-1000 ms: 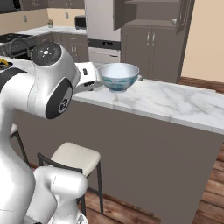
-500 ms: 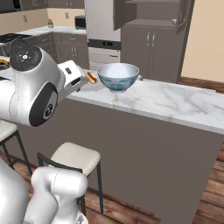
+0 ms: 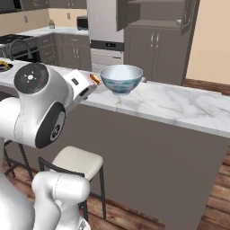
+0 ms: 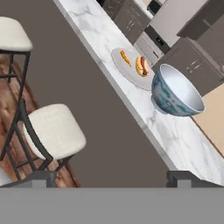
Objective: Take the smaller bowl and place it next to the appetizer plate on the dining counter , and place the larger bowl next to the plate with cooked food.
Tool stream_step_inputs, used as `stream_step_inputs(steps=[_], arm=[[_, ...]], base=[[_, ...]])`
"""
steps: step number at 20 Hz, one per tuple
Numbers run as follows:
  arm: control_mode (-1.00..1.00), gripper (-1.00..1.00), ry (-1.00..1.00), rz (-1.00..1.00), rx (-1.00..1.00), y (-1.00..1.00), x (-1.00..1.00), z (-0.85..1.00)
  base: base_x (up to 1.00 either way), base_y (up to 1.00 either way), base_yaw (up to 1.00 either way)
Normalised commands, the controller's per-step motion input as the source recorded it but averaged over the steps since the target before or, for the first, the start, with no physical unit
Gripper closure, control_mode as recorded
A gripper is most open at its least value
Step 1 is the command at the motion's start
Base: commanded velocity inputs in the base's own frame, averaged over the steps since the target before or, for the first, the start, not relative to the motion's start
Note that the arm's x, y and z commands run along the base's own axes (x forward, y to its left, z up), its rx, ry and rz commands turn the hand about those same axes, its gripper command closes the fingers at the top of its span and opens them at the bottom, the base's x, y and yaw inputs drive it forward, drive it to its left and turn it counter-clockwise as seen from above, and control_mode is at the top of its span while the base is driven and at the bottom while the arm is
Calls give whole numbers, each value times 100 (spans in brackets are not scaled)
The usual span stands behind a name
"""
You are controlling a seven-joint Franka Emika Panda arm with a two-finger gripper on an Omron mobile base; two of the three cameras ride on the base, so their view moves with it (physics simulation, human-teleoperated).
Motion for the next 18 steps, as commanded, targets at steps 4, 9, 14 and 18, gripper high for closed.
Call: stream_step_inputs(steps=[4,9,14,18], arm=[[-100,-100,-6,0,0,-47,6,0],[-100,-100,-3,-1,0,-43,16,0],[-100,-100,0,-3,0,-9,42,0],[-100,-100,0,-13,0,0,11,-1]], base=[[0,0,0],[0,0,0],[0,0,0],[0,0,0]])
